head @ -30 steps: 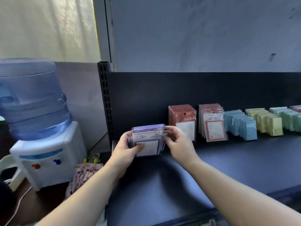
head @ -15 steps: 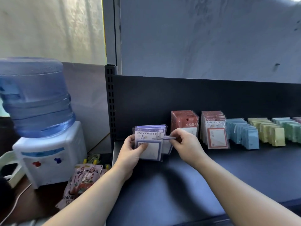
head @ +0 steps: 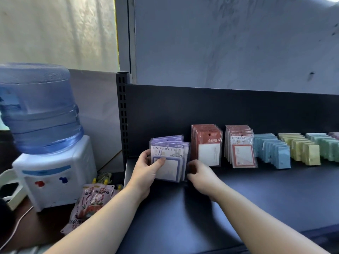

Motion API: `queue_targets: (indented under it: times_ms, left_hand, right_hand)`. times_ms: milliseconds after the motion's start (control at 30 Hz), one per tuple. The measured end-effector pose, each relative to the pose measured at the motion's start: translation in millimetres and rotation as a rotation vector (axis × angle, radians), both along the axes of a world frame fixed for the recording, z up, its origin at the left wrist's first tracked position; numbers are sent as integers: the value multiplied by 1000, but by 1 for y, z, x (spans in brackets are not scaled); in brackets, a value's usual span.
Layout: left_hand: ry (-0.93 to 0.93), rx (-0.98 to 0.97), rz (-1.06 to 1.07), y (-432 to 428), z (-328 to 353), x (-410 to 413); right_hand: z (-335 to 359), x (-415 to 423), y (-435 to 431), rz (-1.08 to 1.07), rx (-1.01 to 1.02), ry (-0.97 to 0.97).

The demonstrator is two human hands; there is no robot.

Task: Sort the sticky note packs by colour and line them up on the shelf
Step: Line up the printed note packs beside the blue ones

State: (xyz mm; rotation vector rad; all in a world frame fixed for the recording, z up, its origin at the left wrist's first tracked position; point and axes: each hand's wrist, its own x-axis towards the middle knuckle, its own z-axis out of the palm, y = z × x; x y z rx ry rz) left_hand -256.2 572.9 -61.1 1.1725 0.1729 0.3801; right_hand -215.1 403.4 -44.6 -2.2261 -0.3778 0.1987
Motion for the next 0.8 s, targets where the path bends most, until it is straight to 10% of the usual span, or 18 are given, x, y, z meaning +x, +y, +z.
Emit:
queue_targets:
  times_ms: [233, 800]
  left_hand:
    - [-20, 91, -23, -10, -2, 2]
    - [185, 522, 146, -5, 9, 35]
  right_hand:
    - [-4, -7, 23, 157, 347, 85]
    - [-3, 23, 41, -70, 112, -47]
